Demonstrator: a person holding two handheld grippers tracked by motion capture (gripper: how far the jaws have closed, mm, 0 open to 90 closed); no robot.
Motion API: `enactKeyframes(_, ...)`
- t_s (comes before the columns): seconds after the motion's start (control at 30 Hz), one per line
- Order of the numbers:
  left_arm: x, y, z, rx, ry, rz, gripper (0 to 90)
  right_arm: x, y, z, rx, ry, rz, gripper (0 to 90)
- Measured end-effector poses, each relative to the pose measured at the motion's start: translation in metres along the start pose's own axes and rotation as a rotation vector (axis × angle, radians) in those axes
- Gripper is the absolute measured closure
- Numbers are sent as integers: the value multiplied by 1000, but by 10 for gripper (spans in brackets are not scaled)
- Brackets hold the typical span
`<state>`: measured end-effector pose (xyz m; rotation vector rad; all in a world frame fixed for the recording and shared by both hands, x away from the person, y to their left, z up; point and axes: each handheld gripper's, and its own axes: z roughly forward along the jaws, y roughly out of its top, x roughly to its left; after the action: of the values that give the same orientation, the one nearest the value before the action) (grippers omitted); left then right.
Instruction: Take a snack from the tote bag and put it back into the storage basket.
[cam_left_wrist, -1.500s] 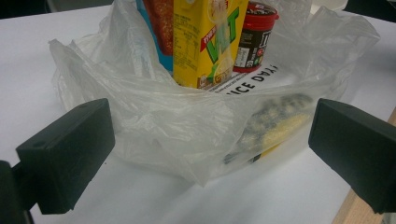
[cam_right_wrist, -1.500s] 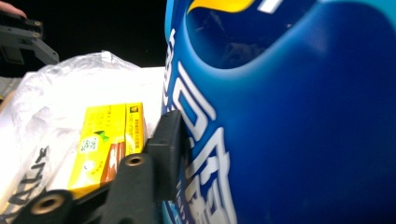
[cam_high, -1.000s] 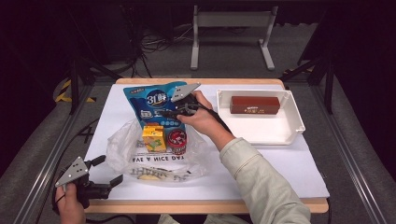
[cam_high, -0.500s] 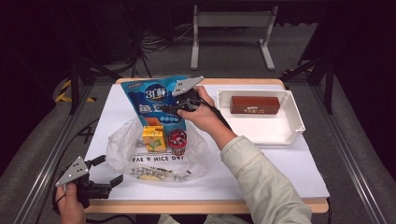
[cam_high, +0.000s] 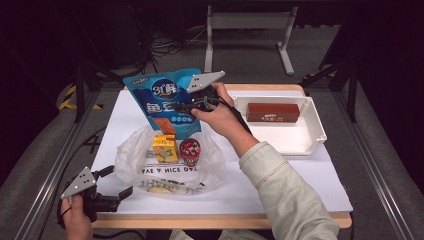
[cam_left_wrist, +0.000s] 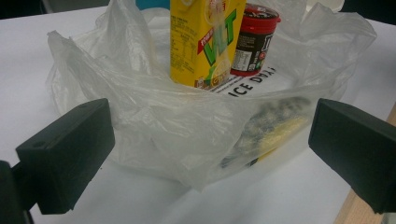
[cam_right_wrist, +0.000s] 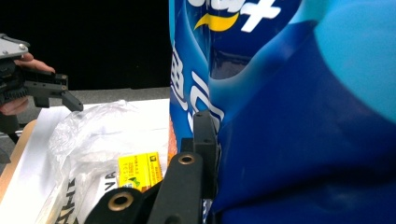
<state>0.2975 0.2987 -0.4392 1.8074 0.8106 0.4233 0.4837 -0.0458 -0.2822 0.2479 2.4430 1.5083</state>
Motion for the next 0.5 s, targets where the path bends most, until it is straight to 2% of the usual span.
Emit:
enactKeyframes(0.13,1,0,1,2,-5,-1,8,-1,5,-7,-20,7,13,865)
enactKeyframes(0.4,1,1,0,-5,6,-4,9,0,15,-19,-45,-5,12,866)
enactKeyframes(0.5,1,1,-1,-7,8,-5,9,-1,21,-29,-60,-13,12,867)
